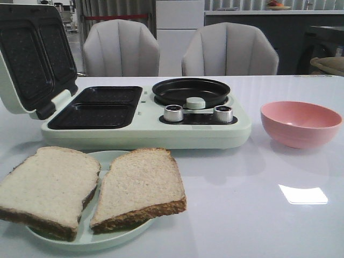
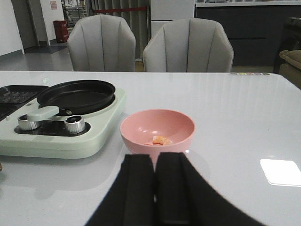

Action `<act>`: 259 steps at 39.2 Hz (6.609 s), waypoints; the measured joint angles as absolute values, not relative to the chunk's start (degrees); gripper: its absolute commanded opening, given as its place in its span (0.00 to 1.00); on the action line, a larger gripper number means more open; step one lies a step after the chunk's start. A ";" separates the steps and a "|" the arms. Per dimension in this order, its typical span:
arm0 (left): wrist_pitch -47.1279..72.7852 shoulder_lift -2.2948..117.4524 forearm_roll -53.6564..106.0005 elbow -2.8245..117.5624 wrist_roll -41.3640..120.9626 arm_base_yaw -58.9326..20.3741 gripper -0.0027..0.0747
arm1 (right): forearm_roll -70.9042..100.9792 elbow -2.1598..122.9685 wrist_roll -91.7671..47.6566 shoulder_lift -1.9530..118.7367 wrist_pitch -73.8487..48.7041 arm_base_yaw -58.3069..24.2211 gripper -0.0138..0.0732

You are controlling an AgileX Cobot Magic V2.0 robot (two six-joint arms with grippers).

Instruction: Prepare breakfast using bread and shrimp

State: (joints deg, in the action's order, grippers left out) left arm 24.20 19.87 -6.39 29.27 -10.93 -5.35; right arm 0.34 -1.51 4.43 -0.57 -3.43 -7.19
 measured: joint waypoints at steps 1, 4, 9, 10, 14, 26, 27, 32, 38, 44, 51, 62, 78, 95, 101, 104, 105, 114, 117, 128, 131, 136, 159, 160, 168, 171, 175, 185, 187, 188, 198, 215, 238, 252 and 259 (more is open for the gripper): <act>24.20 20.19 -6.38 29.15 -10.93 -5.58 0.18 | 0.34 -1.51 4.43 -0.57 -3.43 -7.19 0.32; 24.09 20.73 -6.16 28.54 -10.93 -6.97 0.18 | 0.34 -1.51 4.43 -0.57 -3.53 -7.19 0.32; 24.08 20.85 -6.42 28.37 -10.93 -8.63 0.22 | 0.34 -1.51 4.43 -0.57 -3.53 -7.19 0.32; 24.26 20.85 -6.65 28.37 -10.93 -8.78 0.25 | 0.00 -1.51 4.43 -0.57 -3.53 -7.19 0.32; 24.99 20.85 -7.03 28.24 -10.93 -8.99 0.43 | 0.34 -1.51 4.43 -0.57 -3.53 -7.19 0.32; 25.22 20.85 -7.25 28.24 -10.93 -8.99 0.79 | 0.34 -1.51 4.43 -0.57 -3.53 -7.19 0.32; 25.22 20.85 -7.25 28.24 -10.93 -8.99 0.79 | 0.34 -1.51 4.43 -0.57 -3.53 -7.19 0.32; 25.22 20.85 -7.37 28.24 -10.93 -8.99 0.79 | 0.34 -1.51 4.43 -0.57 -3.53 -7.19 0.32; 25.34 20.85 -7.37 28.24 -10.93 -8.99 0.79 | 0.34 -1.51 4.43 -0.57 -3.53 -7.19 0.32; 26.99 20.85 -7.37 28.24 -10.64 -8.99 0.79 | 0.34 -1.51 4.43 -0.57 -3.53 -7.19 0.32; 32.31 20.85 -6.07 28.24 -1.28 -10.76 0.79 | 0.34 -1.51 4.43 -0.57 -3.53 -7.19 0.32; 39.89 20.85 -22.00 27.79 2.18 -22.32 0.79 | 0.34 -1.51 4.43 -0.57 -3.53 -7.19 0.32; 41.68 32.13 -35.34 22.78 2.30 -42.40 0.79 | 0.34 -1.51 4.43 -0.57 -3.53 -7.19 0.32; 38.65 54.85 -48.33 22.78 2.30 -54.60 0.79 | 0.34 -1.51 4.43 -0.57 -3.53 -7.19 0.32; 35.48 60.92 -52.33 22.78 2.30 -54.69 0.79 | 0.34 -1.51 4.43 -0.57 -3.53 -7.19 0.32; 33.99 63.94 -54.60 22.78 2.30 -54.69 0.79 | 0.00 -1.51 4.43 -0.57 -3.53 -7.19 0.32; 33.58 64.65 -55.10 22.78 2.30 -54.69 0.79 | 0.34 -1.51 4.43 -0.57 -3.53 -7.19 0.32; 30.91 71.63 -58.63 22.88 -0.93 -54.69 0.79 | 0.00 -1.51 4.43 -0.57 -3.53 -7.19 0.32; 30.82 73.56 -60.59 23.27 -2.91 -54.69 0.79 | 0.34 -1.51 4.43 -0.57 -3.53 -7.19 0.32; 30.51 79.70 -64.86 26.59 -6.37 -50.77 0.79 | 0.34 -1.51 4.43 -0.57 -3.53 -7.19 0.32; 30.51 81.18 -65.88 26.95 -6.60 -50.19 0.79 | 0.00 -1.51 4.43 -0.57 -3.53 -7.19 0.32; 30.62 83.34 -66.45 27.34 -6.63 -50.06 0.68 | 0.34 -1.51 4.43 -0.57 -3.53 -7.19 0.32; 33.03 85.35 -67.55 30.37 -8.23 -50.06 0.19 | 0.34 -1.51 4.43 -0.57 -3.53 -7.19 0.32; 33.59 85.35 -67.55 30.61 -8.43 -50.06 0.19 | 0.00 -1.51 4.43 -0.57 -3.53 -7.19 0.32; 38.65 84.82 -67.05 32.59 -12.75 -50.30 0.19 | 0.00 -1.51 4.43 -0.57 -3.53 -7.19 0.32; 39.73 83.20 -66.56 33.25 -13.53 -51.45 0.19 | 0.34 -1.51 4.43 -0.57 -3.53 -7.19 0.32; 40.83 80.19 -66.06 33.97 -13.92 -53.78 0.19 | 0.00 -1.51 4.43 -0.57 -3.53 -7.19 0.32; 42.48 73.22 -64.89 37.18 -14.15 -58.86 0.19 | 0.34 -1.51 4.43 -0.57 -3.53 -7.19 0.32; 42.67 72.57 -65.64 38.15 -14.15 -58.96 0.19 | 0.34 -1.51 4.43 -0.57 -3.53 -7.19 0.32; 42.92 72.31 -66.54 38.88 -14.15 -58.96 0.19 | 0.34 -1.51 4.43 -0.57 -3.53 -7.19 0.32; 40.03 72.16 -74.31 44.13 -14.15 -54.83 0.19 | 0.34 -1.51 4.43 -0.57 -3.53 -7.19 0.32; 28.75 76.83 -76.76 50.18 -14.15 -40.15 0.19 | 0.00 -1.51 4.43 -0.57 -3.53 -7.19 0.32; 19.25 95.37 -81.81 66.60 -14.15 -28.45 0.19 | 0.00 -1.51 4.43 -0.57 -3.53 -7.19 0.32; 15.51 106.93 -83.22 77.86 -14.15 -24.05 0.19 | 0.00 -1.51 4.43 -0.57 -3.53 -7.19 0.32; 15.31 111.99 -83.22 80.23 -14.15 -22.41 0.19 | 0.00 -1.51 4.43 -0.57 -3.53 -7.19 0.32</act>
State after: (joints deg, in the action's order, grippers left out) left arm 15.31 111.99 -83.22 80.23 -14.15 -22.41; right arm 0.00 -1.51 4.43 -0.57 -3.53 -7.19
